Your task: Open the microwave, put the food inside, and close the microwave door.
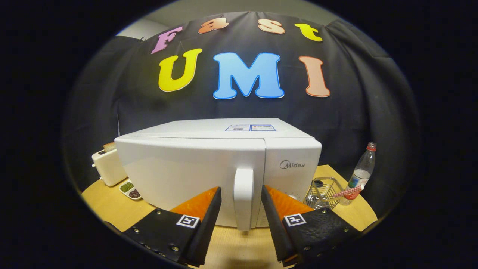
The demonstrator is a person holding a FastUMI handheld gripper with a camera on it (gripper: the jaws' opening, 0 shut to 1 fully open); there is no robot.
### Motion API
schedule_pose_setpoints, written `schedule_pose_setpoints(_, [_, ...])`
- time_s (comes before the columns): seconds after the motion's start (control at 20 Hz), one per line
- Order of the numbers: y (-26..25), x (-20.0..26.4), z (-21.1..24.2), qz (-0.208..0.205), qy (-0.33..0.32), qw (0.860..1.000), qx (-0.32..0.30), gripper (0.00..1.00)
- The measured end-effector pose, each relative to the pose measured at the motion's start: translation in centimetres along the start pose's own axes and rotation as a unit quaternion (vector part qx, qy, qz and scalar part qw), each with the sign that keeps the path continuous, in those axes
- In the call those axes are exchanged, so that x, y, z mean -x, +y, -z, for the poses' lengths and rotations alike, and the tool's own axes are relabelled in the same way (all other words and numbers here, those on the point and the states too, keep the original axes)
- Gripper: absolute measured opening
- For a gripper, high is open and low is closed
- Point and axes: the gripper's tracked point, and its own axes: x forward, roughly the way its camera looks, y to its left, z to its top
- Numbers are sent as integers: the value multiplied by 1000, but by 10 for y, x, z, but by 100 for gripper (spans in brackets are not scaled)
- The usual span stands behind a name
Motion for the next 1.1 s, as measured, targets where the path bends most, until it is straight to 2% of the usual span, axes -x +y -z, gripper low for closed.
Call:
schedule_pose_setpoints(0.05, [-8,-2,-1,19,-3,1000,7,51])
schedule_pose_setpoints(0.1, [-7,1,-3,19,-3,1000,2,34])
schedule_pose_setpoints(0.2, [-6,-6,-2,19,5,1000,-5,33])
schedule_pose_setpoints(0.25, [-8,-6,-3,18,6,1000,-9,24])
schedule_pose_setpoints(0.3, [-6,-5,-1,19,10,1000,-9,24])
schedule_pose_setpoints(0.35, [-6,-5,-1,18,17,1000,-1,14])
schedule_pose_setpoints(0.55, [-4,7,3,7,36,999,-9,14])
schedule_pose_setpoints(0.65, [2,19,4,1,22,1000,7,14])
schedule_pose_setpoints(0.95, [15,53,18,7,45,999,-5,14])
schedule_pose_setpoints(1.1, [30,77,25,-8,55,998,-15,23])
